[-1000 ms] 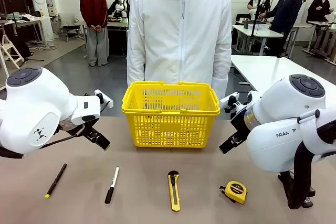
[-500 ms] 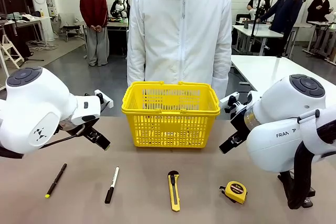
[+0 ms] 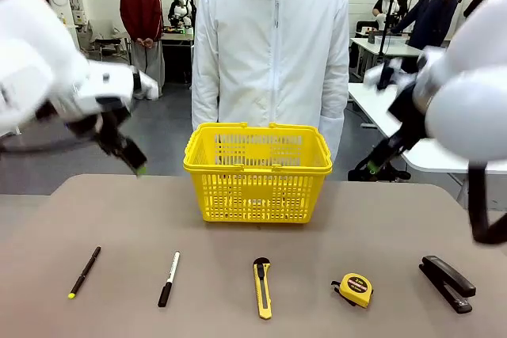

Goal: Place the items the person wants into the basket.
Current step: Pick up the item the person points to and place it in the Market Basket.

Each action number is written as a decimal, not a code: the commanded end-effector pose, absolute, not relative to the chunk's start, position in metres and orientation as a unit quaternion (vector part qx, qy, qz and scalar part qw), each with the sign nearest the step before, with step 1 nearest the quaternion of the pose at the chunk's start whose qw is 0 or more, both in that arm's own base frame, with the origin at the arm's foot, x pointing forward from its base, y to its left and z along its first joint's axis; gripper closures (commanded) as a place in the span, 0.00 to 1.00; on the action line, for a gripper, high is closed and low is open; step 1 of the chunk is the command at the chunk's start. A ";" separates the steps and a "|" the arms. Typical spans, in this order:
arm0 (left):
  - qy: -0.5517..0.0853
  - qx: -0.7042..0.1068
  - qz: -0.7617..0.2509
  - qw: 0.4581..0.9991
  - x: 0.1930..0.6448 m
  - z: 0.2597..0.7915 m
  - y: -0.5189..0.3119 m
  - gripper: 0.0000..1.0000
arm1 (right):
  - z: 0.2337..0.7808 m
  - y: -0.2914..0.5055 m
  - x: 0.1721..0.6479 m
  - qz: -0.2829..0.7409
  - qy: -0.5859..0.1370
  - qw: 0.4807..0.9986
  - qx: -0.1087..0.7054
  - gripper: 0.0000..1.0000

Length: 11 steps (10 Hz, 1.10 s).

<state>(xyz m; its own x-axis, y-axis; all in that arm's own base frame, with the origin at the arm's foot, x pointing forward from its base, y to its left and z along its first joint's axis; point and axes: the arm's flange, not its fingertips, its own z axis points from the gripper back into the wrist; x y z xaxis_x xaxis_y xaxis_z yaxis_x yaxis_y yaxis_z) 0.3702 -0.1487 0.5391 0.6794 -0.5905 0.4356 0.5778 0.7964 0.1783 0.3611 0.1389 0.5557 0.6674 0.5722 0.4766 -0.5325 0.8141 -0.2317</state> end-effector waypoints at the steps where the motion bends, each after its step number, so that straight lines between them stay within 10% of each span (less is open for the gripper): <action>1: -0.242 0.030 -0.332 0.911 0.378 0.602 -0.161 0.00 | 0.625 0.153 0.360 0.285 -0.267 0.920 -0.045 0.00; 9: -0.255 0.030 -0.327 0.909 0.361 0.650 -0.165 0.00 | 0.674 0.156 0.334 0.292 -0.278 0.914 -0.043 0.00; 11: -0.249 -0.117 -0.355 0.894 0.342 0.677 -0.088 0.00 | 0.676 0.073 0.295 0.287 -0.302 0.906 0.068 0.00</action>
